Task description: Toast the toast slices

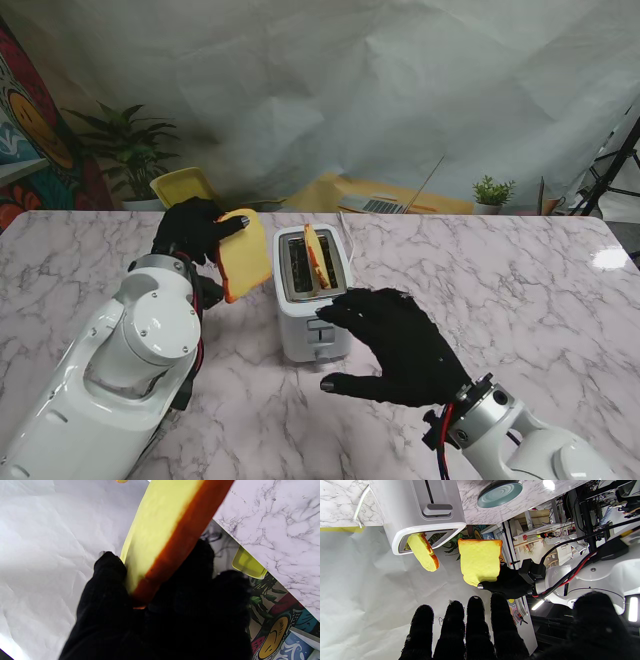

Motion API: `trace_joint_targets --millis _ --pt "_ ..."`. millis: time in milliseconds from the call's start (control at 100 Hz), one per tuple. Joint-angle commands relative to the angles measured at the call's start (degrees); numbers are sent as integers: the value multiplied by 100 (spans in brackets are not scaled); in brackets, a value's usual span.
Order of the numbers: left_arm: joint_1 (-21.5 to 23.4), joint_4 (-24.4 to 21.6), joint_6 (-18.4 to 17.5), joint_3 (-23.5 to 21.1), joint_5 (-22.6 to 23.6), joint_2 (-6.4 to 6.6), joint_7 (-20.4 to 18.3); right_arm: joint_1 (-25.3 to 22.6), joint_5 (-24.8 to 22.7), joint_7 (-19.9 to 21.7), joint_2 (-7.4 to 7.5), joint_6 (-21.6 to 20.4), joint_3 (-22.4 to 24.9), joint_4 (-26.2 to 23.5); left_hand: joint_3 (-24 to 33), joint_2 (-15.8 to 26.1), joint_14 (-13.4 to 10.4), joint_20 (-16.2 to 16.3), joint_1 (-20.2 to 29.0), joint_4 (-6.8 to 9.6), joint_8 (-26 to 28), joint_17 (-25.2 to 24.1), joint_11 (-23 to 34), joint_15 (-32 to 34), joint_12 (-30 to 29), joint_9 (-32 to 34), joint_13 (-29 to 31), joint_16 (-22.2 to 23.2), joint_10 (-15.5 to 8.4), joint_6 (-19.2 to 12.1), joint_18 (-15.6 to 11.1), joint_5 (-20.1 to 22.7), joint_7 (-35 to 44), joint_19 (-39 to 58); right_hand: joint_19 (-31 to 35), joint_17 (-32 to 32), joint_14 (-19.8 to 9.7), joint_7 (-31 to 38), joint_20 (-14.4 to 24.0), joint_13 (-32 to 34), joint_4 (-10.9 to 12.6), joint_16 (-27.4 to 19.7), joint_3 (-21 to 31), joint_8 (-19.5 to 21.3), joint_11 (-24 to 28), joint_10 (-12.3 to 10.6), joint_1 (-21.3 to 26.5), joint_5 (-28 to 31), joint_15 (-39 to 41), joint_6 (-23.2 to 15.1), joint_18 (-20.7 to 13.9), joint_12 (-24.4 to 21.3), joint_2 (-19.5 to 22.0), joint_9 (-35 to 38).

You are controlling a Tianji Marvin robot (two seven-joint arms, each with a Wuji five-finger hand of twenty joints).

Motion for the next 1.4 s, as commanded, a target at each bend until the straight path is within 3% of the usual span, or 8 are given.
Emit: trace_joint_targets --millis 0,400,670,780,970,990,1240,1390 --pt "41 -71 50 23 -50 -39 -59 -19 -16 5 3 10 -14 -16 50 131 -56 25 268 161 -26 -47 71 1 8 269 95 -43 393 442 -122 132 371 209 -98 -67 4 -134 -85 -45 73 -144 -120 -100 -81 55 -11 -74 -245 -48 -75 13 276 -130" --pt "11 -57 174 258 -433 -359 846 -70 -24 4 0 26 28 -29 58 200 -50 -78 417 159 -53 -42 -82 -128 -209 330 164 -181 384 598 -221 -65 416 198 -116 -113 -11 -168 -98 -135 75 -157 -151 -113 -110 64 -23 -155 -279 -24 -95 2 270 -205" --pt "-11 252 -117 627 -348 -621 1806 -41 -581 -894 -60 89 -74 84 58 399 -59 -181 533 168 125 -117 -78 -154 -406 218 166 -269 395 819 -295 -448 487 299 -202 -192 -25 -345 -130 -304 76 -158 -158 -166 -3 103 -101 -450 -282 141 -181 53 263 -518" --pt "-41 382 -174 762 -265 -707 2117 -67 -619 -967 -70 143 -67 66 60 423 -73 -197 527 181 173 -122 -81 -146 -427 190 168 -276 391 876 -329 -504 527 336 -202 -182 -16 -368 -136 -297 72 -157 -150 -179 37 113 -112 -444 -275 152 -175 63 276 -529" --pt "-140 599 -92 966 -194 -855 2519 -98 -611 -978 -73 151 -47 55 61 521 -43 -247 535 190 242 -54 -83 -73 -462 226 197 -303 406 1095 -341 -564 628 435 -187 -185 -9 -371 -142 -268 69 -159 -142 -189 60 103 -115 -408 -268 134 -150 59 308 -511" --pt "-159 630 -77 993 -176 -869 2559 -101 -612 -983 -74 153 -48 55 43 532 -39 -365 552 191 216 -62 -85 -21 -495 232 189 -432 408 1113 -322 -586 676 489 -185 -183 -12 -372 -142 -266 70 -159 -139 -190 63 106 -111 -408 -268 134 -149 59 309 -501" --pt "-437 995 73 1272 332 -919 2796 -197 -603 -1007 -82 122 46 32 53 637 -53 -446 544 198 267 -47 -132 -7 -524 196 190 -528 379 1206 -357 -704 779 525 -174 -175 -14 -363 -155 -249 71 -164 -136 -201 63 103 -98 -398 -273 129 -134 47 311 -469" --pt "-582 1162 141 1419 366 -988 2908 -249 -607 -1064 -90 108 98 42 48 678 -49 -459 520 201 277 -33 -155 31 -532 197 202 -543 360 1223 -340 -730 816 573 -167 -169 -7 -352 -163 -226 71 -161 -138 -210 63 113 -96 -390 -265 128 -133 44 312 -453"
